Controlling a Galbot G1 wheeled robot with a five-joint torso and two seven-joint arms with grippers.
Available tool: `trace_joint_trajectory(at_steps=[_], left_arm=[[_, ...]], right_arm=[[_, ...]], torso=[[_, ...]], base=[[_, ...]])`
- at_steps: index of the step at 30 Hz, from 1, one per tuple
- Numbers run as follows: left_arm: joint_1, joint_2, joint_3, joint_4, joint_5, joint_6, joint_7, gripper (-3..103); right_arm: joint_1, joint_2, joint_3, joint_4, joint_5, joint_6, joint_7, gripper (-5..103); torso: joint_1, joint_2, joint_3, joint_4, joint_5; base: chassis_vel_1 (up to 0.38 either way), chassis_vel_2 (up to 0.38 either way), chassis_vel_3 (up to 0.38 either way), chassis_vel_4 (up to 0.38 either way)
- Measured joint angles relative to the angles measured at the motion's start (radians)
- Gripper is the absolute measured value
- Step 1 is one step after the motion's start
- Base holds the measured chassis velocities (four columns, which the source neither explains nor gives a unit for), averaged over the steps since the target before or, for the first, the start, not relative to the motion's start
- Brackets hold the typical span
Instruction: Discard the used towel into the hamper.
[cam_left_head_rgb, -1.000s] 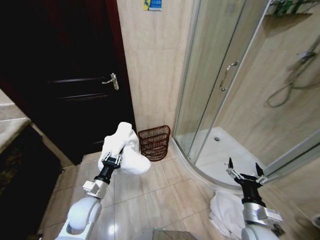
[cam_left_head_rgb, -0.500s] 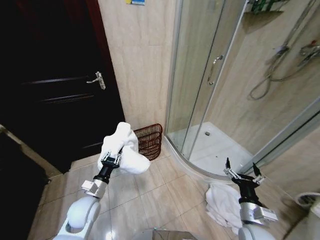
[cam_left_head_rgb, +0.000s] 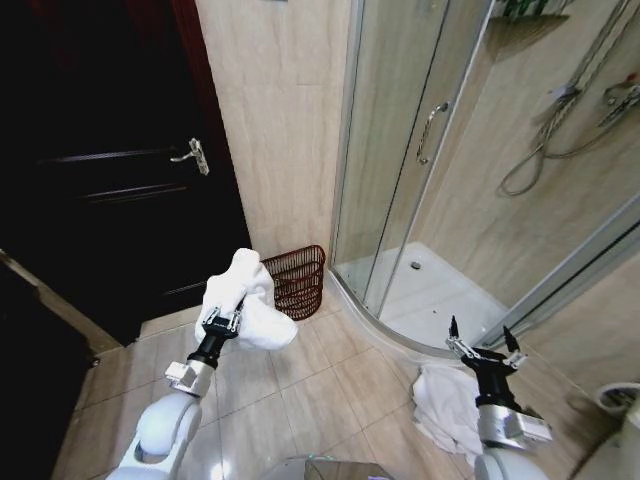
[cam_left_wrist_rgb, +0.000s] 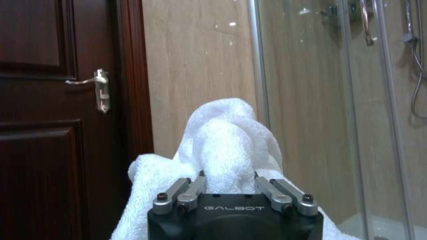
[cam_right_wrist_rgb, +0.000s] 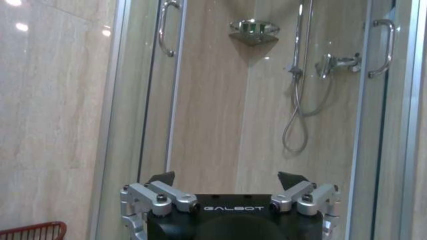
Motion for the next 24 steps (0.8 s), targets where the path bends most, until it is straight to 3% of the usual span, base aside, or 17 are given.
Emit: trace_joint_trajectory(at_steps=[5,11,24], left_arm=[[-0.017,-0.005,0.006,0.021,-0.002,-0.036,-0.001,24],[-0.027,-0.007,0.01,0.022,-0.003,-0.041,-0.001,24],[-0.043,-0.01,0.02,0.036,-0.001,-0.037,0.003,24]], right_arm=[[0.002,0.001,0.003,-0.014,-0.001,0.005,-0.005,100],[0.007,0.001,0.005,-0.021,-0.001,0.006,-0.007,100],[0.022,0.0,0.0,-0.042,-0.015,0.006,-0.013,100]], torso=[[-0.005,-0.013,-0.008,-0.0001,0.0],[-0.006,-0.013,-0.008,-0.0001,0.0001],[-0.002,-0.007,-0.004,0.0,0.0004]], base=[[0.0,0.0,0.0,0.0],[-0.035,0.051,0.028,-0.047],[-0.11,0.194,0.107,-0.188]])
